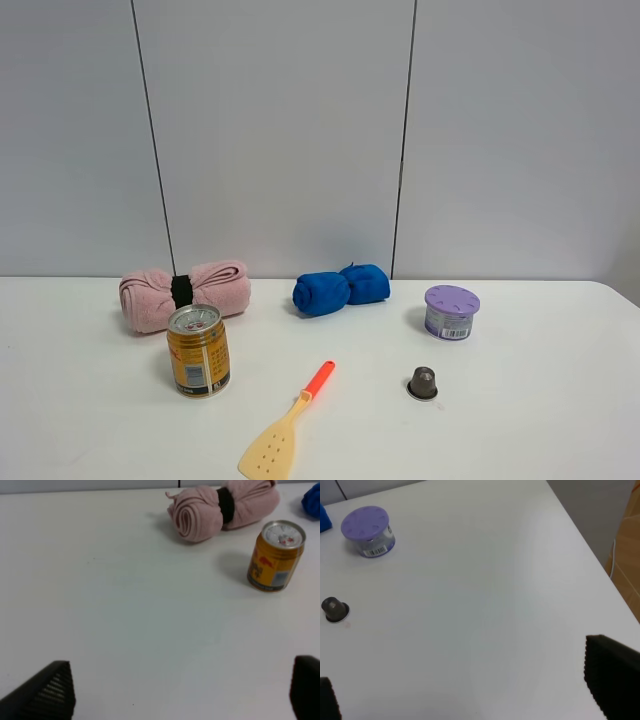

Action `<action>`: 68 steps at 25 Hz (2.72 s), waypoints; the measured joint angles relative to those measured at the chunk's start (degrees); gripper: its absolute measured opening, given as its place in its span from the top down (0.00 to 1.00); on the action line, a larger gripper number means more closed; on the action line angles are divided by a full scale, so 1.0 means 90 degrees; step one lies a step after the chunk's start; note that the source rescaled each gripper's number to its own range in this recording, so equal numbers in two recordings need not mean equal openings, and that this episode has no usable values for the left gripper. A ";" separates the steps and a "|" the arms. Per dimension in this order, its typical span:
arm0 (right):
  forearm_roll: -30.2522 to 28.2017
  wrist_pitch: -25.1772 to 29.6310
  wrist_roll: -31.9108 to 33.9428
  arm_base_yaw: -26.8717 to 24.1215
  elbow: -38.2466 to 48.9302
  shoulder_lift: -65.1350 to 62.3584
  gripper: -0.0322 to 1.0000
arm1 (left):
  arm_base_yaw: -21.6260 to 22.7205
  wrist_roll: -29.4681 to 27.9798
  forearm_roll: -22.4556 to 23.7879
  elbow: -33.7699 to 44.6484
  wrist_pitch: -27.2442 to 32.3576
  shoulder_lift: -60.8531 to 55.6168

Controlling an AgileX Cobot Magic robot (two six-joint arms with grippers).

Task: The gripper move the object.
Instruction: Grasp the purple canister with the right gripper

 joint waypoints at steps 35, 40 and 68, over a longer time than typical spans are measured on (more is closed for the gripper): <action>0.0038 0.0000 0.0008 0.0000 0.0000 0.0006 0.00 | 0.0000 0.0000 0.0000 0.0000 0.0000 0.0000; -0.0038 0.0000 0.0026 0.0000 0.0000 0.0922 0.00 | 0.0000 0.0000 0.0000 0.0000 0.0000 0.0000; -0.1161 -0.1885 0.0619 0.2450 -0.4215 0.8976 0.00 | 0.0000 0.0000 0.0000 0.0000 0.0000 0.0000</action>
